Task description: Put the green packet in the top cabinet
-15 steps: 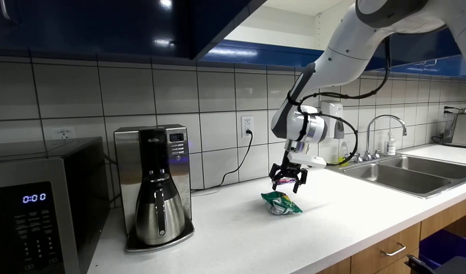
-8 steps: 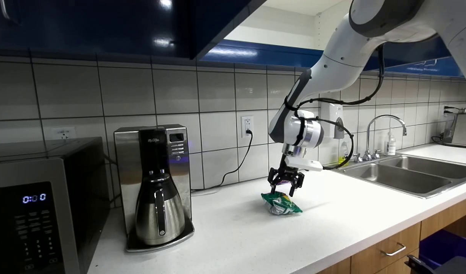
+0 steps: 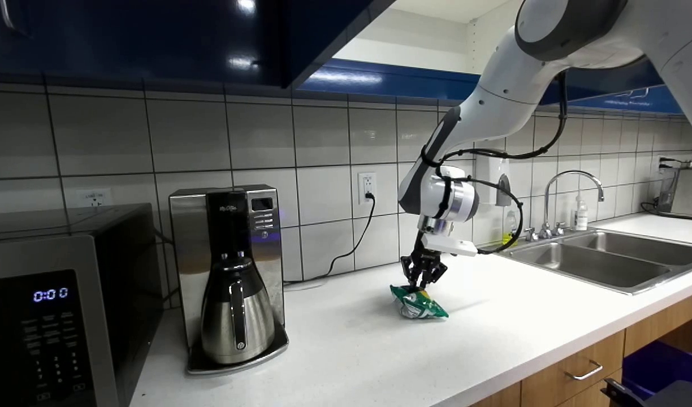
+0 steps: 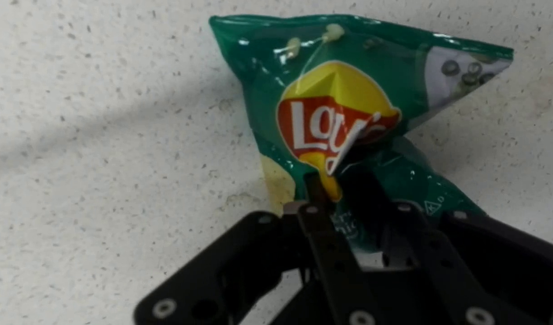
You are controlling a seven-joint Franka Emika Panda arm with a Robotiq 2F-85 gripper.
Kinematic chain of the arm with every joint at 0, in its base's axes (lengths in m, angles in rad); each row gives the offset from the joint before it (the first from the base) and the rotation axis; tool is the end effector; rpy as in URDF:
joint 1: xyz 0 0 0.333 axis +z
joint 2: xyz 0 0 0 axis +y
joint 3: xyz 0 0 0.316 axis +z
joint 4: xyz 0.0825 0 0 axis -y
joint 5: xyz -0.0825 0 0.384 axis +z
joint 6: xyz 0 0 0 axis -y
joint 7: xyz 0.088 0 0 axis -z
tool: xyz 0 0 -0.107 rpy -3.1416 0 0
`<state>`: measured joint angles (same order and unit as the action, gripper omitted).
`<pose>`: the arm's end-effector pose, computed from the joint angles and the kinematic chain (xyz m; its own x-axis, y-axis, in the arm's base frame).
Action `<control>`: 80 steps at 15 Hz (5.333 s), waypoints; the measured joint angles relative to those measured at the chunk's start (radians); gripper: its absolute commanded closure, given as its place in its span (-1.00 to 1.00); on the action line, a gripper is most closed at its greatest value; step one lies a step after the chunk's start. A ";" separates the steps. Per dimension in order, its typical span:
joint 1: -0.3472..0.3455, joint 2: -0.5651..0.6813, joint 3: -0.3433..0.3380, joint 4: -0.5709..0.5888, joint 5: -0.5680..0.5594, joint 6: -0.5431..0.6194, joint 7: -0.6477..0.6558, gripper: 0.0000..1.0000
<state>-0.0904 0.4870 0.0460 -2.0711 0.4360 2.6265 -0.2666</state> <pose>0.5934 -0.0367 0.1968 0.9826 -0.1666 0.0819 -0.1429 -0.9604 -0.2391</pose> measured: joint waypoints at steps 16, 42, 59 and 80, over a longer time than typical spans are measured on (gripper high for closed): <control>-0.018 -0.007 0.000 0.001 -0.017 0.000 0.001 1.00; -0.021 -0.828 -0.132 -0.399 -0.332 -0.411 0.034 1.00; 0.083 -1.177 -0.114 -0.036 -0.337 -0.682 0.120 1.00; 0.102 -0.744 -0.085 0.586 -0.338 -0.641 0.245 1.00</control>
<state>0.0114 -0.2575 -0.0385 -1.4851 0.0985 1.9852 -0.0220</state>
